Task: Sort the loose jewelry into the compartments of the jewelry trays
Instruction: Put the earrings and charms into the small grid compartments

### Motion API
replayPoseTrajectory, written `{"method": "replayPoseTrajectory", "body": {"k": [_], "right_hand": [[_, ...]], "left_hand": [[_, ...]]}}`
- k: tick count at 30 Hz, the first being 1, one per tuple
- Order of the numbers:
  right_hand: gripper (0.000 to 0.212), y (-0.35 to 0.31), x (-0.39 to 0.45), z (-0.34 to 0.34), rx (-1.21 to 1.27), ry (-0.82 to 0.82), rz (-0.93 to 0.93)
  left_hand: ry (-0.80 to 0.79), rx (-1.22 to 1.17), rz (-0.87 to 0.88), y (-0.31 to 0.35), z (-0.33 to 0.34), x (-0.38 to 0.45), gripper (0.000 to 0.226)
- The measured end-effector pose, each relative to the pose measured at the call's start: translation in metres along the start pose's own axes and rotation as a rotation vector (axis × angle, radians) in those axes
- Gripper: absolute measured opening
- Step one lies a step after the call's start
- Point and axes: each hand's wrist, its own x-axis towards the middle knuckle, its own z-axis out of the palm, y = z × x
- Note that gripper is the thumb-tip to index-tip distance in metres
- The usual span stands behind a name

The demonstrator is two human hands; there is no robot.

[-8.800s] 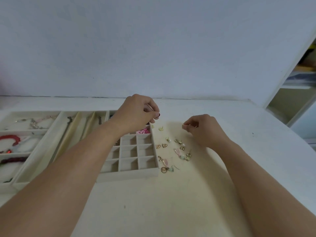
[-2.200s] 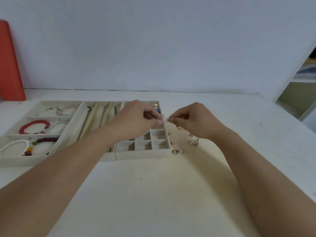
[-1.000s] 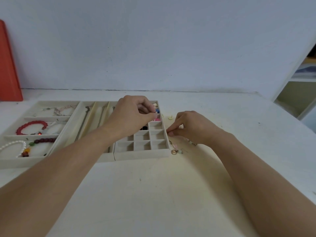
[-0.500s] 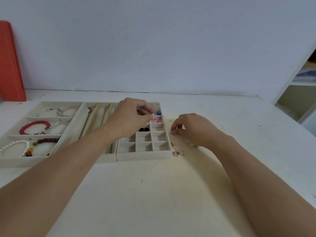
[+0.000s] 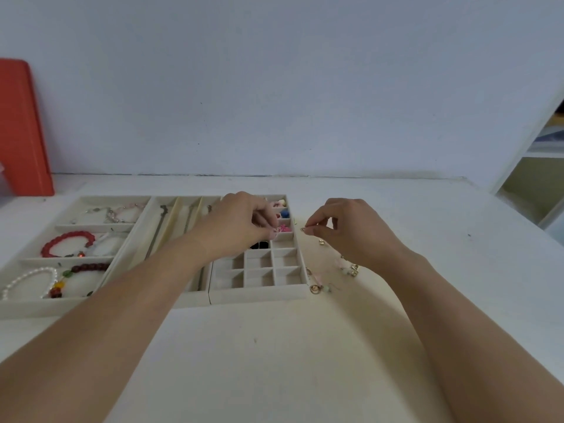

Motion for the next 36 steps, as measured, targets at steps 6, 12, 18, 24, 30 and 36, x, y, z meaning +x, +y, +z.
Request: {"method": "replayPoseTrajectory", "body": {"k": [6,12,18,24,30,36], "right_hand": [[0.008,0.001,-0.003,0.002,-0.028,-0.005,-0.006],[0.008,0.004,-0.002,0.003,-0.049,-0.012,-0.013],[0.007,0.006,-0.002,0.004,-0.033,0.005,-0.014],[0.005,0.005,-0.002,0.006,-0.034,0.001,-0.021],[0.006,0.003,-0.001,0.007,-0.033,0.005,-0.016],[0.009,-0.002,-0.002,0.009,-0.046,-0.017,-0.014]], "left_hand": [[-0.148,0.127,0.022,0.005,0.005,0.013,0.014],[-0.188,0.224,0.07,0.009,0.011,0.018,0.015],[-0.195,0.269,0.082,0.012,0.008,0.017,0.015],[-0.169,0.327,0.069,0.014,0.004,0.017,0.014],[-0.172,0.313,0.069,0.01,0.005,0.018,0.016],[-0.167,0.315,0.059,0.007,0.003,0.021,0.023]]}}
